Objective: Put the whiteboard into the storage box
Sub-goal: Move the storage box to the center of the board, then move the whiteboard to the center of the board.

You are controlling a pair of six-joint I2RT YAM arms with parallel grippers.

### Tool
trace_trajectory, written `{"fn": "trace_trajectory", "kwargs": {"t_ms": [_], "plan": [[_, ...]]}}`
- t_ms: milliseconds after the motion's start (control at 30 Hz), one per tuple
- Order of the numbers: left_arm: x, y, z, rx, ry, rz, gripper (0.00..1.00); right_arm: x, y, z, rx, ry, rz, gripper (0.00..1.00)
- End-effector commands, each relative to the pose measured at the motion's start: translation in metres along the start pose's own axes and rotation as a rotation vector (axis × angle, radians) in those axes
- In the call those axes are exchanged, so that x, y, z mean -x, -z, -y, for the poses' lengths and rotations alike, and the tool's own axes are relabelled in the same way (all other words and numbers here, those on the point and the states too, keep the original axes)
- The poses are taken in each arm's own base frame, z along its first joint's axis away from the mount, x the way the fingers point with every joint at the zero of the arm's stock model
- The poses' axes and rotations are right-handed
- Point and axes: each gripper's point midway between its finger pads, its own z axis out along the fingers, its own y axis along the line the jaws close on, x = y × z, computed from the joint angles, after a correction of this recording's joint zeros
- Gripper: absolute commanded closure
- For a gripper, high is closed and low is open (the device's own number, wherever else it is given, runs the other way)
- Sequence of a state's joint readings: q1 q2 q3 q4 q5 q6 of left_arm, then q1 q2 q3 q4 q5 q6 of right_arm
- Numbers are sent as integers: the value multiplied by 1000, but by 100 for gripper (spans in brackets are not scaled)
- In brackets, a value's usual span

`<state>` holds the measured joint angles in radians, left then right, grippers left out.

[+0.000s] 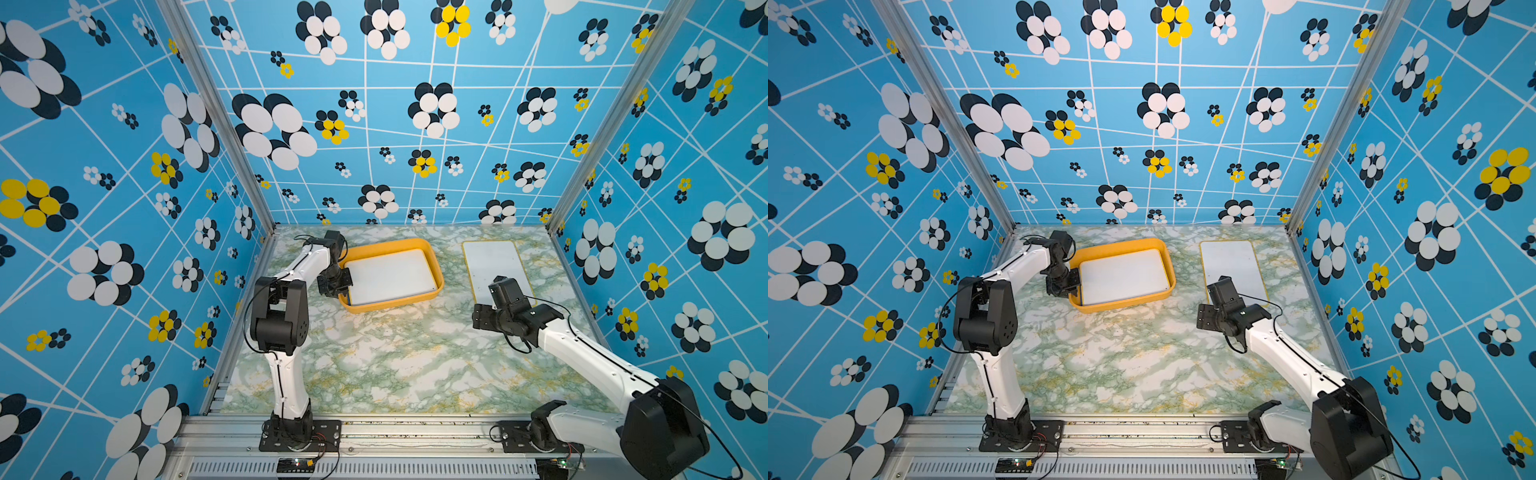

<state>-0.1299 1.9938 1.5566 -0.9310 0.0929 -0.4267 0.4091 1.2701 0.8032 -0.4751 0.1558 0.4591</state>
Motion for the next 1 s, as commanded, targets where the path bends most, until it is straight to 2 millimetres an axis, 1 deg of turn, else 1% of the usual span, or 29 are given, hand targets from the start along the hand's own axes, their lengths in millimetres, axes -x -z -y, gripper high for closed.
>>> {"fn": "trace_trajectory", "kwargs": {"t_ms": [0,100,167,200,233,300,367,467,733,833,967], "plan": [[1,20,3,-47,-10,52,64,35,-6,-4,-11,8,86,17],[0,32,1,-45,-47,84,60,48,-21,-4,-28,14,87,17],[-2,39,-6,-15,-52,93,58,53,-33,-1,-42,11,68,18],[-4,38,-11,7,-55,88,58,55,-39,1,-52,9,58,18],[-5,46,-15,20,-55,107,58,58,-44,2,-56,5,49,19],[-9,54,-21,33,-54,122,58,61,-53,4,-58,2,37,19],[-14,60,-27,38,-48,133,53,63,-60,4,-55,2,31,20],[-24,72,-33,27,-32,158,52,65,-71,3,-54,7,16,20],[-48,98,-36,-45,-11,210,49,67,-99,-4,-30,4,-22,21],[-55,102,-40,-39,-8,216,49,62,-104,-8,-15,-9,-71,22],[-63,100,-48,-26,6,209,49,49,-108,-9,0,-43,-101,22]]}}
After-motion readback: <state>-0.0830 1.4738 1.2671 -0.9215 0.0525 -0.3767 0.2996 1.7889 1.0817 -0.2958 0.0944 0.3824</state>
